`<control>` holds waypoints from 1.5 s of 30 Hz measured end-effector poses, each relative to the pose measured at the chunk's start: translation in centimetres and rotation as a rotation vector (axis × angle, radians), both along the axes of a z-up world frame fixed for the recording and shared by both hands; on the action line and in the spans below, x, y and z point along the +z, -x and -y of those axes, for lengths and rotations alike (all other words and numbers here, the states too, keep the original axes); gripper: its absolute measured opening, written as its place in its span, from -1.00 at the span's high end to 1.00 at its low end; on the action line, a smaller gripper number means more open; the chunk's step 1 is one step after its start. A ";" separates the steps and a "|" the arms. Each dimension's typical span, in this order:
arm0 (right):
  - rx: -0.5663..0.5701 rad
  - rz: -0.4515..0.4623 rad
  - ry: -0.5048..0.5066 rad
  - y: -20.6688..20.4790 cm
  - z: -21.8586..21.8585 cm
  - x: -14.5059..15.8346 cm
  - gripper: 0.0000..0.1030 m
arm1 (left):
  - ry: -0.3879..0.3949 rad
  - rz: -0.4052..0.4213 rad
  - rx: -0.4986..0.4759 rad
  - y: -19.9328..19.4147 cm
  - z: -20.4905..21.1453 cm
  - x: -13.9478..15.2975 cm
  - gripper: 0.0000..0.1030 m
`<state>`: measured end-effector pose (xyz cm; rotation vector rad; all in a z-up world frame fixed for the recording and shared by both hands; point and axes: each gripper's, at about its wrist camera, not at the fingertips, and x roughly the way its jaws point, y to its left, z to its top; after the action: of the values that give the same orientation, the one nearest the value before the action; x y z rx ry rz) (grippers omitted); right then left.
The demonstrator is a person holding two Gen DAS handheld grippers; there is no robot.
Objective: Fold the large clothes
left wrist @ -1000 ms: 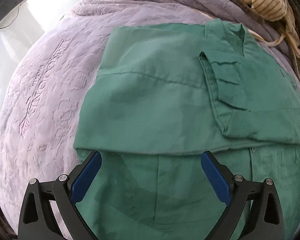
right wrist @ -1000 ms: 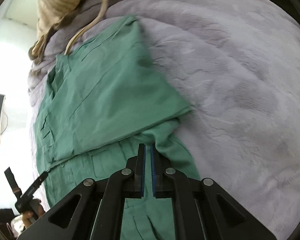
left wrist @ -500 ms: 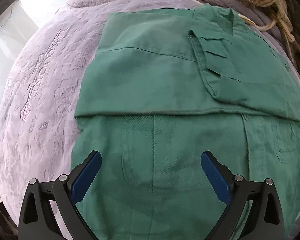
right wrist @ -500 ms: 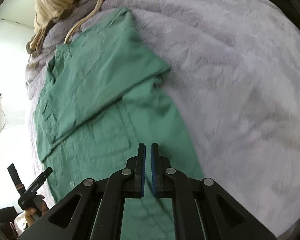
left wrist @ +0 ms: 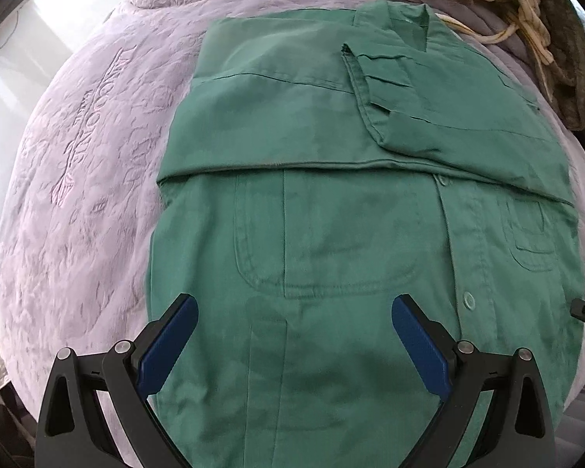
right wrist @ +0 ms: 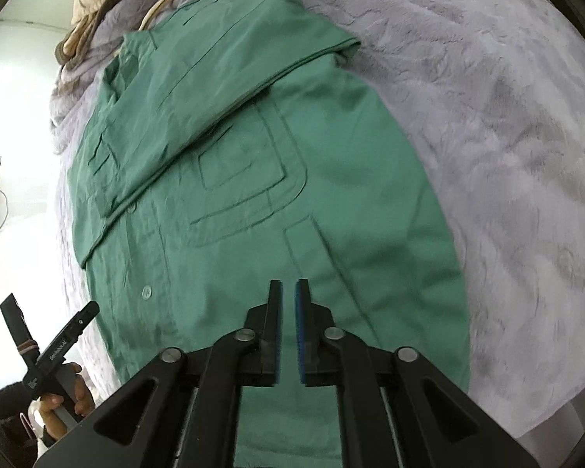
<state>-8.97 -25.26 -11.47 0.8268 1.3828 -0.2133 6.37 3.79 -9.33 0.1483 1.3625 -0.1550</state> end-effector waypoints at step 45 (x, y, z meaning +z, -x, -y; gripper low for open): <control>-0.011 -0.106 -0.071 10.8 4.4 -1.7 -1.00 | 0.119 -0.274 0.153 9.1 -12.0 -2.8 -0.97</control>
<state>-19.73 -29.67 -13.13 0.8931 1.4928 -0.2206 -2.70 15.82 -12.12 -0.0805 1.6272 -0.1303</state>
